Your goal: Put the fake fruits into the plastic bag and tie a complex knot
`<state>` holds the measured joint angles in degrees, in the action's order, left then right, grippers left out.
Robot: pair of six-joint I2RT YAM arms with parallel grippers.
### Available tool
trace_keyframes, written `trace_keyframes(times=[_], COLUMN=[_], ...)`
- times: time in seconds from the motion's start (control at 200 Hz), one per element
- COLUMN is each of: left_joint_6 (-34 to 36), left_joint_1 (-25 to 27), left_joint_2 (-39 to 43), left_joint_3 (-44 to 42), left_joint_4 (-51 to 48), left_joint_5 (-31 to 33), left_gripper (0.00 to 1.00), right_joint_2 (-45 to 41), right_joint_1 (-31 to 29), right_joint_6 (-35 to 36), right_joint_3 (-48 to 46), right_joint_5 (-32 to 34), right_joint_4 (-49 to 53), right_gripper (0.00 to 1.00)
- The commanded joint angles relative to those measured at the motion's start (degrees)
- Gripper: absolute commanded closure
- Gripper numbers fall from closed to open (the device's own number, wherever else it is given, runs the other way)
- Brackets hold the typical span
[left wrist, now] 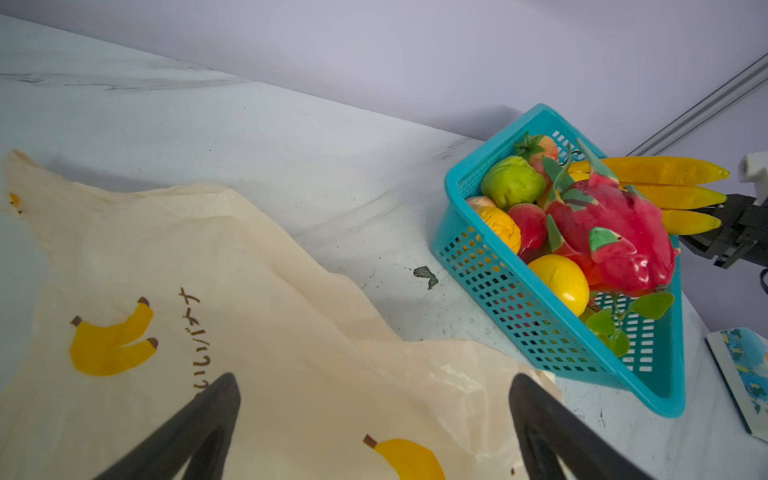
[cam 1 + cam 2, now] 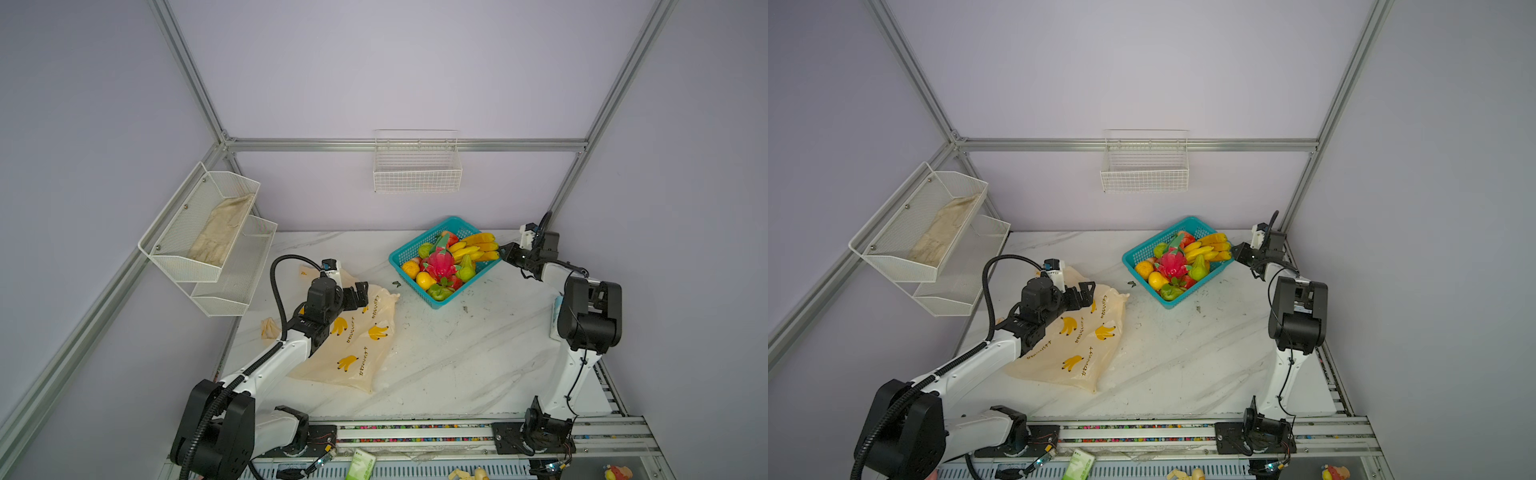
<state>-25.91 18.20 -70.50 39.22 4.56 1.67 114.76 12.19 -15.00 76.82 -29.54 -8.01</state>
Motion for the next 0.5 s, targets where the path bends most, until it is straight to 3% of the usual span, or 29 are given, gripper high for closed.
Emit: trace_keyframes(times=[0.0,0.12,0.28,0.495], left_joint_6=[-0.07,-1.64,-3.49,-5.10], left_joint_1=[0.33,-0.30,-4.13,-13.90], left_joint_2=[0.19,0.61,0.57,-4.11], left_joint_3=[4.80,4.88,6.43,7.46], left_joint_4=[-1.41,-3.72,-5.87,-6.78], left_joint_5=[3.63,10.28,12.58,11.55], left_gripper=[0.00,0.00,0.00,0.00], right_joint_2=[-4.36,-8.81,-14.75,-23.28], right_joint_1=[4.24,4.34,4.13,0.93], right_joint_6=[-3.39,-3.53,-4.06,-4.69], right_joint_3=[-4.65,-8.41,-11.20,-15.78], right_joint_5=[11.65,12.71,15.38,20.19], right_joint_4=[-1.42,-5.10,-8.01,-11.83], right_gripper=[0.82,0.70,0.42,0.35])
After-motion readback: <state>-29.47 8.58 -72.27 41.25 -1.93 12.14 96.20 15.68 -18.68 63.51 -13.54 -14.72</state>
